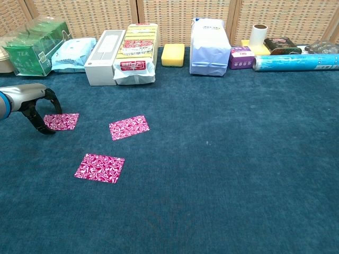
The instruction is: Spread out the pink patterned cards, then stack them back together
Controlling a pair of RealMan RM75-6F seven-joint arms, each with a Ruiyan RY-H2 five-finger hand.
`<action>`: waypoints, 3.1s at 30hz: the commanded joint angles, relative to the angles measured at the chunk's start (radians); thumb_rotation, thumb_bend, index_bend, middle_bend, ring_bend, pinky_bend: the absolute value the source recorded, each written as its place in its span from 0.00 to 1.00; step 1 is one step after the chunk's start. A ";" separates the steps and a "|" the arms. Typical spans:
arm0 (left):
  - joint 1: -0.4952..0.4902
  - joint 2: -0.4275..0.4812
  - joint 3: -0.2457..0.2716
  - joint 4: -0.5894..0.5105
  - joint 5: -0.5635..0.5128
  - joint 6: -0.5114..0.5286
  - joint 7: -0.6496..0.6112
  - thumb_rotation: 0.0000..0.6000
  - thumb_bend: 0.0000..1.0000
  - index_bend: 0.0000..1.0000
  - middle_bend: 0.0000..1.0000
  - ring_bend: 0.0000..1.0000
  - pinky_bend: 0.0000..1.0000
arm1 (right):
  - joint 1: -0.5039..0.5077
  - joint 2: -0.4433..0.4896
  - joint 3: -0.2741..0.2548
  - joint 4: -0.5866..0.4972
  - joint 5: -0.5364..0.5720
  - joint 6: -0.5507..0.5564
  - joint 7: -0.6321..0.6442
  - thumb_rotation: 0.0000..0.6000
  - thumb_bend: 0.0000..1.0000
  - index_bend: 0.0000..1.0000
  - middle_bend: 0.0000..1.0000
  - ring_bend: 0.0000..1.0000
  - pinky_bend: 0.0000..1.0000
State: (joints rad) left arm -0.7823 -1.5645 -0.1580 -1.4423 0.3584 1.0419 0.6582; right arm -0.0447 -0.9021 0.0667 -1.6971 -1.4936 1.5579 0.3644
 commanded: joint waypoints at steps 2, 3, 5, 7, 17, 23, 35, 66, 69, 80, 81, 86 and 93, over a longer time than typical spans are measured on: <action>0.002 -0.001 -0.001 0.004 0.002 0.002 0.001 1.00 0.24 0.37 0.00 0.00 0.07 | 0.000 0.000 0.000 -0.001 -0.001 0.002 -0.001 1.00 0.01 0.08 0.00 0.00 0.00; 0.003 -0.001 -0.003 0.004 0.003 0.002 0.000 1.00 0.24 0.37 0.00 0.00 0.07 | 0.000 0.000 0.000 -0.001 0.000 0.001 -0.001 1.00 0.01 0.08 0.00 0.00 0.00; 0.005 0.000 -0.006 0.003 0.005 0.002 -0.002 1.00 0.24 0.37 0.00 0.00 0.07 | 0.000 0.000 0.000 -0.001 0.000 0.000 0.000 1.00 0.01 0.08 0.00 0.00 0.00; 0.007 0.004 -0.008 -0.001 0.008 0.004 -0.003 1.00 0.24 0.37 0.00 0.00 0.07 | 0.000 0.001 0.000 -0.001 -0.001 0.000 0.000 1.00 0.01 0.08 0.00 0.00 0.00; 0.019 0.037 -0.018 -0.065 0.039 0.012 -0.019 1.00 0.24 0.37 0.00 0.00 0.07 | 0.000 0.001 -0.001 -0.002 -0.001 0.001 0.001 1.00 0.01 0.08 0.00 0.00 0.00; 0.028 0.071 -0.018 -0.144 0.072 0.015 -0.037 1.00 0.24 0.37 0.00 0.00 0.07 | 0.000 0.001 -0.001 -0.002 -0.001 0.000 -0.001 1.00 0.01 0.08 0.00 0.00 0.00; 0.027 0.080 0.015 -0.308 0.120 0.047 -0.022 1.00 0.24 0.37 0.00 0.00 0.07 | -0.001 0.001 -0.001 -0.002 -0.001 0.002 0.001 1.00 0.01 0.08 0.00 0.00 0.00; -0.012 -0.055 0.125 -0.506 0.154 0.304 0.245 1.00 0.24 0.37 0.00 0.00 0.07 | -0.003 0.009 -0.001 0.007 -0.001 0.003 0.029 1.00 0.01 0.08 0.00 0.00 0.00; -0.012 -0.066 0.120 -0.498 0.143 0.311 0.253 1.00 0.24 0.37 0.00 0.00 0.07 | -0.003 0.007 -0.002 0.009 -0.003 0.003 0.030 1.00 0.01 0.08 0.00 0.00 0.00; -0.010 -0.090 0.107 -0.484 0.112 0.312 0.268 1.00 0.24 0.37 0.00 0.00 0.07 | -0.004 0.008 -0.002 0.010 -0.003 0.005 0.033 1.00 0.01 0.08 0.00 0.00 0.00; -0.010 -0.091 0.104 -0.484 0.108 0.311 0.269 1.00 0.24 0.37 0.00 0.00 0.07 | -0.004 0.008 -0.002 0.010 -0.004 0.005 0.034 1.00 0.01 0.08 0.00 0.00 0.00; -0.014 -0.096 0.098 -0.482 0.089 0.318 0.287 1.00 0.24 0.37 0.00 0.00 0.12 | -0.003 0.009 -0.004 0.008 -0.008 0.005 0.033 1.00 0.01 0.08 0.00 0.00 0.00; -0.012 -0.099 0.087 -0.484 0.080 0.319 0.287 1.00 0.24 0.37 0.00 0.00 0.12 | -0.004 0.009 -0.005 0.009 -0.010 0.007 0.037 1.00 0.01 0.08 0.00 0.00 0.00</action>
State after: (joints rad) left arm -0.7939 -1.6624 -0.0681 -1.9268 0.4406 1.3627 0.9459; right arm -0.0486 -0.8925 0.0621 -1.6878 -1.5041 1.5646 0.4011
